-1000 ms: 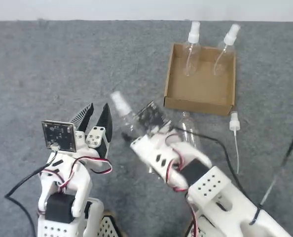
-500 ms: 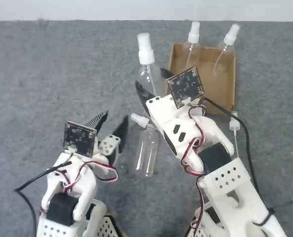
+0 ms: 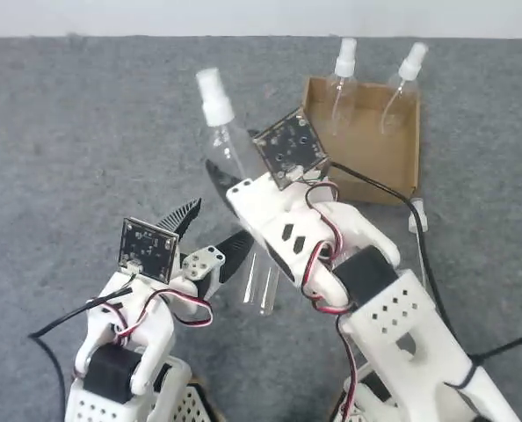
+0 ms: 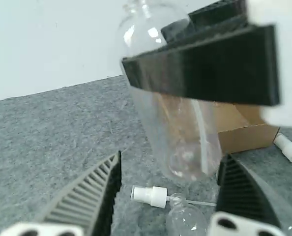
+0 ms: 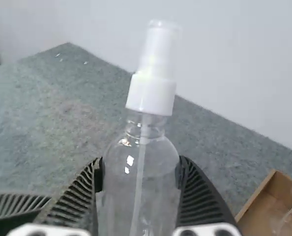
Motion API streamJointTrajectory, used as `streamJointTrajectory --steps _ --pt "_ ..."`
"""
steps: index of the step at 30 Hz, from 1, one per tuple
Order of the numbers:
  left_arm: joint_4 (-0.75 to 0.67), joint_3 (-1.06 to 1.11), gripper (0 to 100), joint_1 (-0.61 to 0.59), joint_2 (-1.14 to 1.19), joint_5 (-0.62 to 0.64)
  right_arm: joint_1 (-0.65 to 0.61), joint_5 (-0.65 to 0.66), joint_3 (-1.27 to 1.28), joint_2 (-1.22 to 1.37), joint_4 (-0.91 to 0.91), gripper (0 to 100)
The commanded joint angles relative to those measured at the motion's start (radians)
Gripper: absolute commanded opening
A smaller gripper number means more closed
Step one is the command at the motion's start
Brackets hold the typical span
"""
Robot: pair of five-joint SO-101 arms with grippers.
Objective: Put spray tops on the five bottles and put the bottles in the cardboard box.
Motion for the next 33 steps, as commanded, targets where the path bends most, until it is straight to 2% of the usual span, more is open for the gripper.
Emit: streamJointTrajectory --steps 1,13,19,21,28,33 --pt "-0.018 -0.054 29 -0.002 -0.011 -0.008 -0.008 -0.012 -0.123 -0.015 0.116 0.6" --pt "-0.015 -0.053 29 -0.002 -0.011 -0.008 -0.002 -0.011 -0.061 -0.211 0.226 0.6" --pt "-0.014 -0.047 29 -0.002 -0.011 -0.008 0.013 -0.003 -0.064 -0.222 0.239 0.6" --pt "-0.014 -0.039 29 -0.002 -0.011 -0.008 0.073 0.003 -0.069 -0.222 0.239 0.6" --pt "-0.020 -0.022 28 -0.002 -0.017 -0.009 0.440 0.097 -0.071 -0.214 0.193 0.6" --pt "-0.020 -0.021 23 -0.002 -0.017 -0.011 0.559 0.117 -0.026 -0.113 0.059 0.6"
